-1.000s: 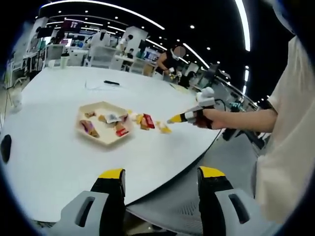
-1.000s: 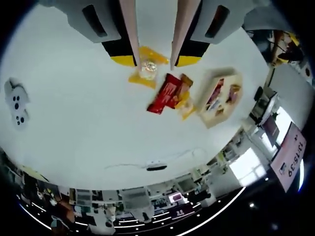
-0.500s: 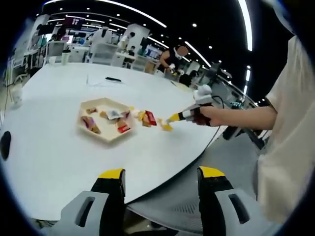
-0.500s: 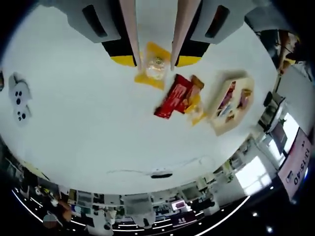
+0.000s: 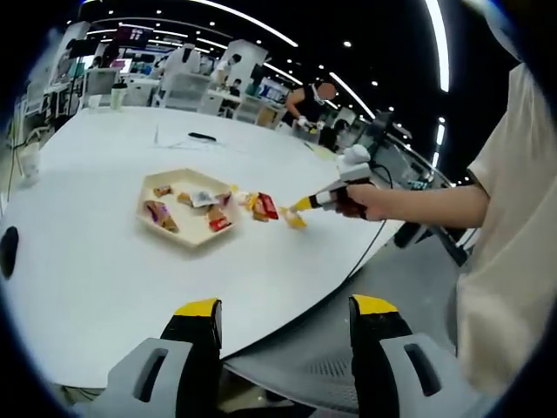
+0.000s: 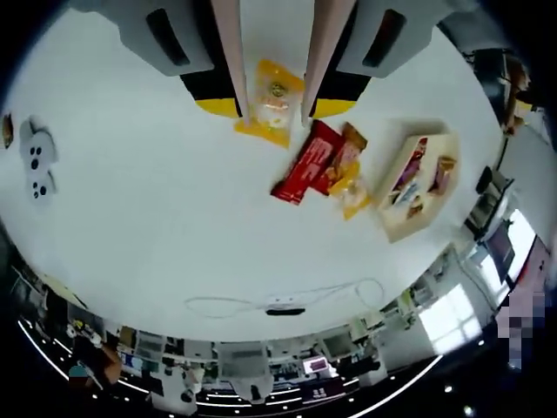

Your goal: Place the target food into the container with the food tongs after gripping and lifting it, then release it inside without dropping or visibly crushing the food.

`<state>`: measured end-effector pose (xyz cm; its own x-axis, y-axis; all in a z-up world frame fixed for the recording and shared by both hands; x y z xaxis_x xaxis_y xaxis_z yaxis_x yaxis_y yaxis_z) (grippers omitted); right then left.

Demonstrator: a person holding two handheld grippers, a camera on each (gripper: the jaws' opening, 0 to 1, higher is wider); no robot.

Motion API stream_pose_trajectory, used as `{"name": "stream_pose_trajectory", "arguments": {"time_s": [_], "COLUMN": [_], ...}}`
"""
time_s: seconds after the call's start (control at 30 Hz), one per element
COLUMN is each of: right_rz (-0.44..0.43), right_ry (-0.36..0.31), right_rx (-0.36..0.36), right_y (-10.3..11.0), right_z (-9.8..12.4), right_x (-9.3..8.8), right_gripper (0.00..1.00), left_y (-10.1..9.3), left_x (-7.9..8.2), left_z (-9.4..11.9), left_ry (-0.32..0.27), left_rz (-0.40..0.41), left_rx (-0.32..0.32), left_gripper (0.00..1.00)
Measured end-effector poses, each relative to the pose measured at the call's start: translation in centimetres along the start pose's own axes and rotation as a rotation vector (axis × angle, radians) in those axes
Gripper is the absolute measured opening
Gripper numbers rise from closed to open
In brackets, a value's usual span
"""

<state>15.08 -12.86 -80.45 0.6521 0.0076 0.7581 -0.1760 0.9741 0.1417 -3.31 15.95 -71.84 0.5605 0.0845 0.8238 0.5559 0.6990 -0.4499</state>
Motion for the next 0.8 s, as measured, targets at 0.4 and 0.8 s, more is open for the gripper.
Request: {"name": "stream_pose_trajectory", "arguments": {"time_s": [0.4,0.8], "right_rz": [0.050,0.025], "right_ry": [0.019,0.031], "right_rx": [-0.033,-0.018], "right_y": [-1.0,-1.1], "right_z": [-0.1,-0.4], "right_x": [-0.8,-1.4], "right_gripper": [0.30,0.30], "left_y": [0.0,0.0], "left_x": [0.1,0.2], "left_z": [-0.2,-0.3], "left_ry": [0.002,0.001], "left_rz": [0.001,-0.002], "left_rx": [-0.003,-0.007], "left_gripper": [0.59,0.59]}}
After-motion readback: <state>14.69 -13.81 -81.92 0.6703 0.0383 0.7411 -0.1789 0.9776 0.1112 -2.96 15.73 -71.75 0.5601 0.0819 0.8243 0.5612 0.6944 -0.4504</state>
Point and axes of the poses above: the point that each gripper's makers call its tool centre point, and the gripper's own axes: z roughly backward along the fingers, y roughly to its left, x roughly out of its top, the point moved 2 cm from there along z, roughly backward along the fingers, and after that the axes turned 12 degrees about -y, right-handed, at the moved point
